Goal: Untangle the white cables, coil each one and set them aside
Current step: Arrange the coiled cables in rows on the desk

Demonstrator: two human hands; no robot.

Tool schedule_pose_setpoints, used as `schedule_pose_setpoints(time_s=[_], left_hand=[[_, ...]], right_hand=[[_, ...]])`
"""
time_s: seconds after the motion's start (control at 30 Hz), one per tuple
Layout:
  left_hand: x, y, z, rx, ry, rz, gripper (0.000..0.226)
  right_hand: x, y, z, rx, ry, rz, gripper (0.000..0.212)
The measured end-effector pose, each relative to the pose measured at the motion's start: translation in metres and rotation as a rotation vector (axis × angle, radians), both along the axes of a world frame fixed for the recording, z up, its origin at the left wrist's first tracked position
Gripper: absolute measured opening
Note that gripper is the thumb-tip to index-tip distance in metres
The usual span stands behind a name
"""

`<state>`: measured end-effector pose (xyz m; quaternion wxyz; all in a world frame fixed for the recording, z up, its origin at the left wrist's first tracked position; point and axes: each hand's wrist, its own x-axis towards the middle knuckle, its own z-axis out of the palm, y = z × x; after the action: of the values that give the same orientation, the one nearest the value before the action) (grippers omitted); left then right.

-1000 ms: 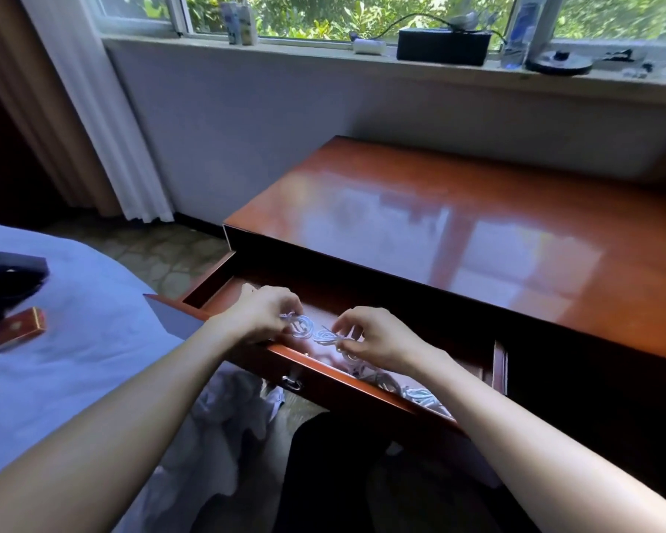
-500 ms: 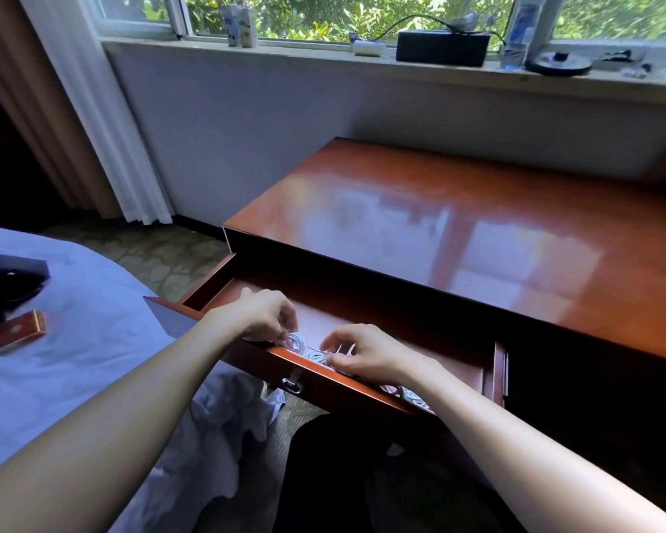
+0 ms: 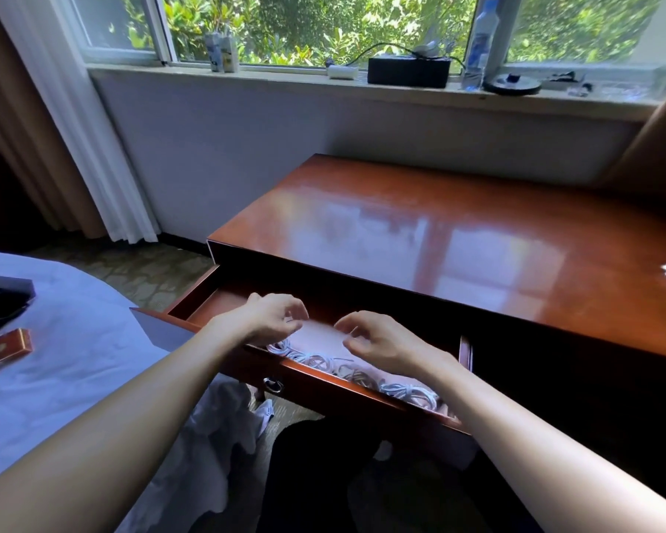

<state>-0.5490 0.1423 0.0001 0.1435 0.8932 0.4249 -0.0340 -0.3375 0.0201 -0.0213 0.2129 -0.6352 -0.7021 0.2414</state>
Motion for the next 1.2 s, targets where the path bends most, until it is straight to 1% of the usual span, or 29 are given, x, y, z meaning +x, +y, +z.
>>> schedule_pose_setpoints(time_s=[0.2, 0.27, 0.33, 0.43, 0.5, 0.57, 0.83, 1.03, 1.2], left_hand=[[0.055, -0.022, 0.02, 0.042, -0.129, -0.108, 0.023], [0.083, -0.031, 0.028, 0.064, -0.138, -0.171, 0.025], [0.113, -0.041, 0.035, 0.07, -0.145, -0.22, 0.029], [0.157, -0.055, 0.045, 0.039, -0.171, -0.298, 0.04], [0.188, -0.064, 0.048, 0.059, -0.17, -0.346, 0.033], [0.222, -0.074, 0.048, 0.079, -0.192, -0.378, 0.03], [0.34, -0.109, 0.046, 0.107, -0.206, -0.509, 0.034], [0.424, -0.133, 0.046, 0.138, -0.192, -0.608, 0.038], [0.494, -0.149, 0.036, 0.136, -0.218, -0.676, 0.041]], right_hand=[[0.063, -0.042, 0.031, 0.1, -0.041, -0.114, 0.032], [0.089, -0.058, 0.04, 0.115, -0.055, -0.166, 0.032], [0.116, -0.074, 0.048, 0.13, -0.073, -0.226, 0.032], [0.155, -0.1, 0.06, 0.144, -0.086, -0.312, 0.03], [0.18, -0.119, 0.067, 0.148, -0.101, -0.353, 0.03], [0.206, -0.137, 0.072, 0.146, -0.105, -0.403, 0.03], [0.303, -0.192, 0.077, 0.17, -0.137, -0.579, 0.029], [0.366, -0.226, 0.071, 0.158, -0.162, -0.678, 0.029], [0.423, -0.252, 0.062, 0.155, -0.175, -0.792, 0.028]])
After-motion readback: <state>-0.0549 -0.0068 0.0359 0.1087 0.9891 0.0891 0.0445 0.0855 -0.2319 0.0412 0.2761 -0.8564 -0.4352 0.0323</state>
